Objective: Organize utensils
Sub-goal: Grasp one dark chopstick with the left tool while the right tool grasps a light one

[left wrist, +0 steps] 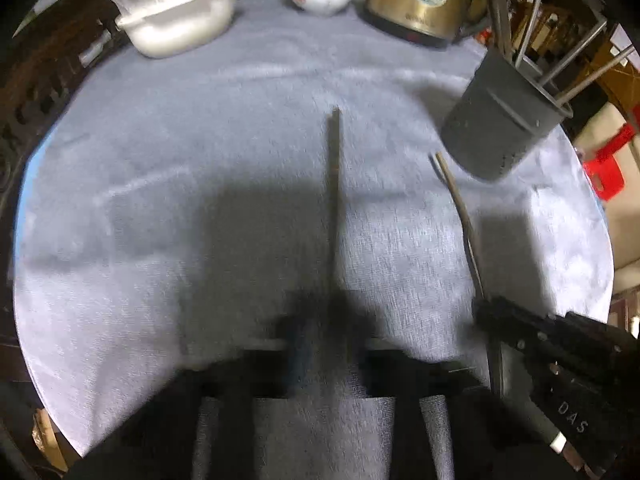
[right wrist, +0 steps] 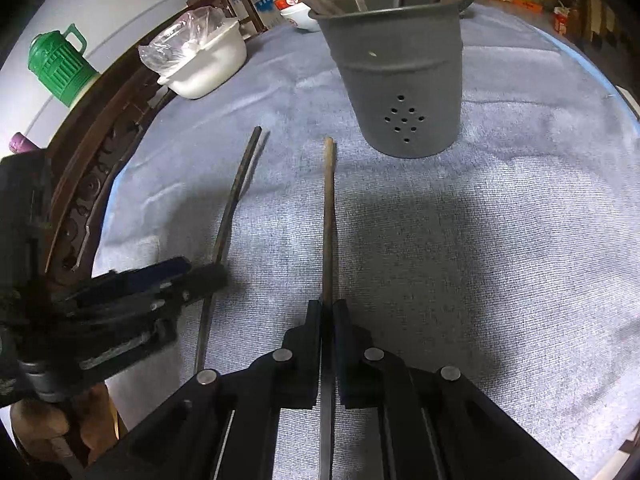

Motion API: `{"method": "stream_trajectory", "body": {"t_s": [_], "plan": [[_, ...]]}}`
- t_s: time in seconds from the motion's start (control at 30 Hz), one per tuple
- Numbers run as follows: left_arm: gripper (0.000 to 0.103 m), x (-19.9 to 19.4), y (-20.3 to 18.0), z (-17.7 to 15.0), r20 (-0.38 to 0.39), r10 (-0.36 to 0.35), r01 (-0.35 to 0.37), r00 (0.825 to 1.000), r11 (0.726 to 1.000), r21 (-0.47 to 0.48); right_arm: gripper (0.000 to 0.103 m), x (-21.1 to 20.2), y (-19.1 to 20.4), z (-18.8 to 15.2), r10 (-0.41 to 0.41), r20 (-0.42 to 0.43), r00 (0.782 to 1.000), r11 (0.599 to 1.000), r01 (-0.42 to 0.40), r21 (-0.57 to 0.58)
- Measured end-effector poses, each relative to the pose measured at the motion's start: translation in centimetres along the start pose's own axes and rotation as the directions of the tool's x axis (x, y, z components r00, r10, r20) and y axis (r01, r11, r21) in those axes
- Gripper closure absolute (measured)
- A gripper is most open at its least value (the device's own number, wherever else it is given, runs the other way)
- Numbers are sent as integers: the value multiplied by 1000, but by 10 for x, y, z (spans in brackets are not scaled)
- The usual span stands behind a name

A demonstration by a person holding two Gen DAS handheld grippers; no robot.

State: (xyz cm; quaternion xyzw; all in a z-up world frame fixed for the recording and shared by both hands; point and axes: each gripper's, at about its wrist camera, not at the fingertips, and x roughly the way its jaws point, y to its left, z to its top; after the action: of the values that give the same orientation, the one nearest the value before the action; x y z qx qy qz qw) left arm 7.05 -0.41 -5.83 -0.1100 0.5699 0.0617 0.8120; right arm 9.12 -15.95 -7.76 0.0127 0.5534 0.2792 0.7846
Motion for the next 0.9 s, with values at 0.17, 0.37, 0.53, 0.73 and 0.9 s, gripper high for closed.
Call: {"method": "stream_trajectory", "body": {"t_s": [0.17, 0.37, 0.53, 0.73, 0.9], "plan": [[98, -7, 23, -18, -33, -73, 70, 997, 993, -90, 95, -4, 0, -3, -5, -13, 1000, 1000, 5, -12], [94, -10, 42, -33, -74, -170, 154, 983, 970, -186, 94, -5, -3, -3, 20, -37, 999, 1000, -20, -5], [48, -20, 47, -14, -39, -141, 132, 989, 974, -182, 93, -14, -1, 16, -8, -8, 1000, 1000, 8, 6], [48, -4, 42, 26, -66, -86, 77, 994, 988, -132, 89, 3, 9, 47, -51, -40, 998, 999, 51, -11], [49, 19, 31, 42, -111, -52, 41, 993, 994, -100, 89, 21, 15, 52, -131, -73, 989, 991, 128, -45]]}}
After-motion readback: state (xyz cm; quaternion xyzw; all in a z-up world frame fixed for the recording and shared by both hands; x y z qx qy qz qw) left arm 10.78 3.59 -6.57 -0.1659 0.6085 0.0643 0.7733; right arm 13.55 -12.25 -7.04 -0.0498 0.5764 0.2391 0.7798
